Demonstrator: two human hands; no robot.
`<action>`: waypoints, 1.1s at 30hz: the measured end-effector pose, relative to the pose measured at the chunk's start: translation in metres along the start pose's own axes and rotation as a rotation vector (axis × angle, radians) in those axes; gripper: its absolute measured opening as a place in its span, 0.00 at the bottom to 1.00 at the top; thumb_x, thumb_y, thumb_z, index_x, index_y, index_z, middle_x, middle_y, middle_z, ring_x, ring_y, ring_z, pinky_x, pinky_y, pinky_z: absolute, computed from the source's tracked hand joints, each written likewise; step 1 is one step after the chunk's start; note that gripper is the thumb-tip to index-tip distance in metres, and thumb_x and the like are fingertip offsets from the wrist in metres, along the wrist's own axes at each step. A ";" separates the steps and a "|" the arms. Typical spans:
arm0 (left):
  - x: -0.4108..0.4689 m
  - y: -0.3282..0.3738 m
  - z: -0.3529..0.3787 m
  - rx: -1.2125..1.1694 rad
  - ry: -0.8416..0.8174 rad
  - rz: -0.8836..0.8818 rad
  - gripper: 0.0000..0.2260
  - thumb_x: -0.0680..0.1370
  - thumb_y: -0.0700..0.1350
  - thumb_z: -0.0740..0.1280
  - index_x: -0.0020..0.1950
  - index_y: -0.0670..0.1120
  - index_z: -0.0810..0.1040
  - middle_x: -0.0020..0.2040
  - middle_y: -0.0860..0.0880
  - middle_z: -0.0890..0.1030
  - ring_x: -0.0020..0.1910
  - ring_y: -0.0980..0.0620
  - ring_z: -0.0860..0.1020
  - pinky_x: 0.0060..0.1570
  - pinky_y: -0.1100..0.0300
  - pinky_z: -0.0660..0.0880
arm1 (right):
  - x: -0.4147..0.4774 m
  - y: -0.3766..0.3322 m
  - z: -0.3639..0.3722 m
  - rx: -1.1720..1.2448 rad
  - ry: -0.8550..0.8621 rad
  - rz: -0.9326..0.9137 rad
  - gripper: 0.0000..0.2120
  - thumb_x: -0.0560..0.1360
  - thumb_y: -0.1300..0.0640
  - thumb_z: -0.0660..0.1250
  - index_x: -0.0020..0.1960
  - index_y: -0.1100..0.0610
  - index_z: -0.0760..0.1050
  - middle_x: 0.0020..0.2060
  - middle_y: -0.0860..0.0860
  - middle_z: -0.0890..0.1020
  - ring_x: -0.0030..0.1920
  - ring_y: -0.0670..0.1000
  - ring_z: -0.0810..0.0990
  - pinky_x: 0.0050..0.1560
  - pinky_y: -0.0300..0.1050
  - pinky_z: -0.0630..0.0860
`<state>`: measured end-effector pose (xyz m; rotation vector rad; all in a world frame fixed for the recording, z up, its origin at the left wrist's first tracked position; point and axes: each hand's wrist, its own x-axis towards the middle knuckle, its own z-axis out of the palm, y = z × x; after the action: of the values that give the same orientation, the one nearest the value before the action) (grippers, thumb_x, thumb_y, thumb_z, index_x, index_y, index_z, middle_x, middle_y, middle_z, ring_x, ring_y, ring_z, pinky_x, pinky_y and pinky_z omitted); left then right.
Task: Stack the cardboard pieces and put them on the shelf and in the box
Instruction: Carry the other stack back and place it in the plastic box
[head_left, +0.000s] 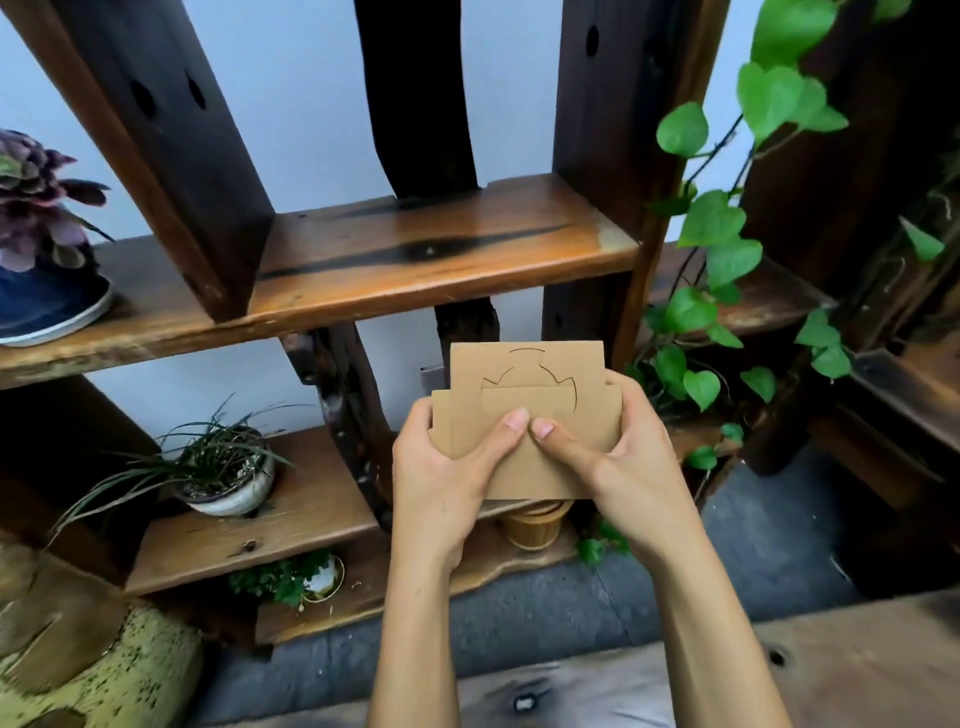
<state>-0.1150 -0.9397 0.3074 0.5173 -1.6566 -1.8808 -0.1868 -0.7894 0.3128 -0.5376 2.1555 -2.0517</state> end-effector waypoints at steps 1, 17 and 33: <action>-0.004 -0.002 0.001 -0.003 -0.014 -0.009 0.23 0.64 0.56 0.84 0.55 0.52 0.83 0.51 0.54 0.89 0.49 0.56 0.88 0.44 0.65 0.83 | -0.005 0.002 -0.003 -0.022 0.014 -0.004 0.33 0.64 0.40 0.79 0.65 0.41 0.72 0.55 0.36 0.84 0.55 0.39 0.83 0.58 0.48 0.80; -0.065 -0.051 0.029 -0.026 -0.298 -0.182 0.22 0.63 0.52 0.85 0.53 0.51 0.84 0.51 0.49 0.90 0.51 0.51 0.88 0.49 0.54 0.85 | -0.105 0.031 -0.058 0.065 0.231 0.136 0.27 0.72 0.53 0.78 0.68 0.47 0.73 0.59 0.47 0.84 0.59 0.46 0.84 0.54 0.41 0.81; -0.134 -0.064 0.112 0.030 -0.608 -0.251 0.19 0.64 0.52 0.85 0.52 0.54 0.85 0.52 0.49 0.89 0.52 0.49 0.88 0.51 0.49 0.85 | -0.189 0.031 -0.145 0.088 0.560 0.196 0.28 0.68 0.53 0.78 0.66 0.51 0.75 0.57 0.49 0.85 0.57 0.48 0.84 0.60 0.49 0.80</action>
<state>-0.0942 -0.7633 0.2512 0.1694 -2.0744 -2.3607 -0.0638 -0.5891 0.2632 0.2902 2.2449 -2.3677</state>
